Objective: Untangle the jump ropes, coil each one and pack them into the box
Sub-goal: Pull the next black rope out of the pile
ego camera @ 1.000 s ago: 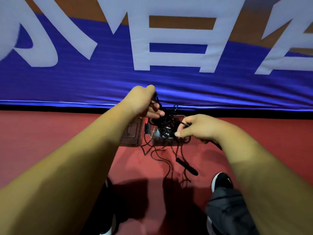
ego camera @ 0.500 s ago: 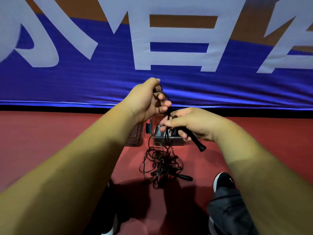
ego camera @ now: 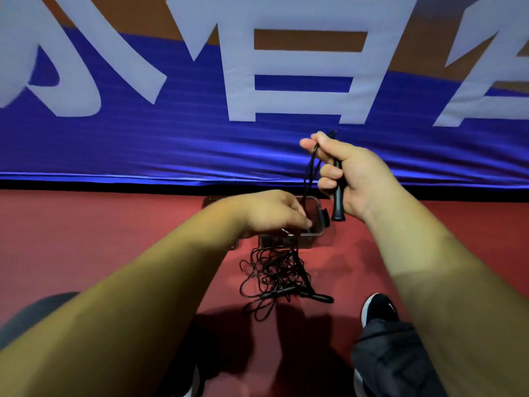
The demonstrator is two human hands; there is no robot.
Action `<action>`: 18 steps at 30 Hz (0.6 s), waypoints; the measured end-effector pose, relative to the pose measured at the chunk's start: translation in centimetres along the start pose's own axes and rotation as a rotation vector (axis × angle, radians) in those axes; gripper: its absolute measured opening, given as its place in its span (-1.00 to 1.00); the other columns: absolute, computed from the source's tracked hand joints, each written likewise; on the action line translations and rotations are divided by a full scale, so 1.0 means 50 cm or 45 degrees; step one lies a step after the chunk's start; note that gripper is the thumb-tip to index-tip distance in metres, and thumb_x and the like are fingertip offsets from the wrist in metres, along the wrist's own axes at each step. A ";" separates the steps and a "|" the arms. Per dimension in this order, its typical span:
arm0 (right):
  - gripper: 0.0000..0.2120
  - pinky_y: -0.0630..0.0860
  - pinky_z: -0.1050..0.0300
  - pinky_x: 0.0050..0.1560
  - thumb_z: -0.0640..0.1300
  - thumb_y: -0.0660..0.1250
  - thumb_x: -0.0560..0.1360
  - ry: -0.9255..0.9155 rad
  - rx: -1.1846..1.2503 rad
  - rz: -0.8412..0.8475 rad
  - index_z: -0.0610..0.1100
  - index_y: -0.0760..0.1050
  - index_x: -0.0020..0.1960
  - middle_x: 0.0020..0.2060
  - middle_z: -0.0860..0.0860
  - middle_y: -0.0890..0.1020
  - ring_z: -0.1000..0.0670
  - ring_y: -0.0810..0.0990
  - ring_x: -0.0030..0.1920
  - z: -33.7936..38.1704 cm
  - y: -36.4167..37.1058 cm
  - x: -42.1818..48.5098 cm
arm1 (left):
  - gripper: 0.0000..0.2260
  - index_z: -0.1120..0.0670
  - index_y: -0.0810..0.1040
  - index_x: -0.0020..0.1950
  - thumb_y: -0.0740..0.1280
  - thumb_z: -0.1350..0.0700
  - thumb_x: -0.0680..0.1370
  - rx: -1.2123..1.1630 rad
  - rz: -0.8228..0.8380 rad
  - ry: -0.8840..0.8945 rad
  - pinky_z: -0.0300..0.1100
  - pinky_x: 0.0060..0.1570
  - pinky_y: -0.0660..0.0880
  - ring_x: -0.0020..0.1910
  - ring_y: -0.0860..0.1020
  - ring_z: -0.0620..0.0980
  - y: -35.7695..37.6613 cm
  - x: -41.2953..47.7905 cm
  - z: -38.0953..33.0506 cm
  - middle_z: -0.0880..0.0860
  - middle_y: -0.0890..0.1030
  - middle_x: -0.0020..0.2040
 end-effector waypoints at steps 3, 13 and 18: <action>-0.87 0.30 0.31 -0.50 -0.10 0.37 0.68 0.020 0.006 0.036 -0.12 0.57 0.18 0.10 0.00 0.78 0.16 0.33 -0.50 -0.002 0.010 -0.002 | -0.58 0.09 0.51 0.17 0.55 -0.12 0.49 0.102 -0.303 0.040 -0.08 -0.06 0.56 -0.16 0.59 -0.03 0.002 0.022 0.009 0.02 0.65 -0.06; -0.82 0.41 0.26 -0.35 -0.05 0.35 0.70 -0.027 -0.032 0.029 -0.13 0.54 0.23 0.11 -0.01 0.78 0.12 0.53 -0.33 0.009 0.004 -0.004 | -0.84 0.02 0.57 0.14 0.38 -0.03 0.65 0.203 -0.399 0.281 0.02 0.17 0.58 -0.01 0.65 -0.01 -0.025 0.005 -0.030 -0.02 0.71 0.00; -0.78 0.58 0.11 -0.20 0.06 0.30 0.72 -0.138 -0.150 -0.054 -0.06 0.59 0.21 0.07 -0.01 0.79 0.03 0.67 -0.18 0.018 -0.013 0.006 | -0.82 0.09 0.43 0.02 0.28 0.01 0.72 -0.107 -0.376 0.312 -0.05 -0.19 0.51 -0.26 0.56 0.03 -0.032 -0.010 -0.051 0.08 0.75 -0.11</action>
Point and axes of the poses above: each hand's wrist, its own x-axis towards the middle knuckle, its own y-axis out of the palm, z = x × y, the point moved 3 cm from there along x, towards the middle knuckle
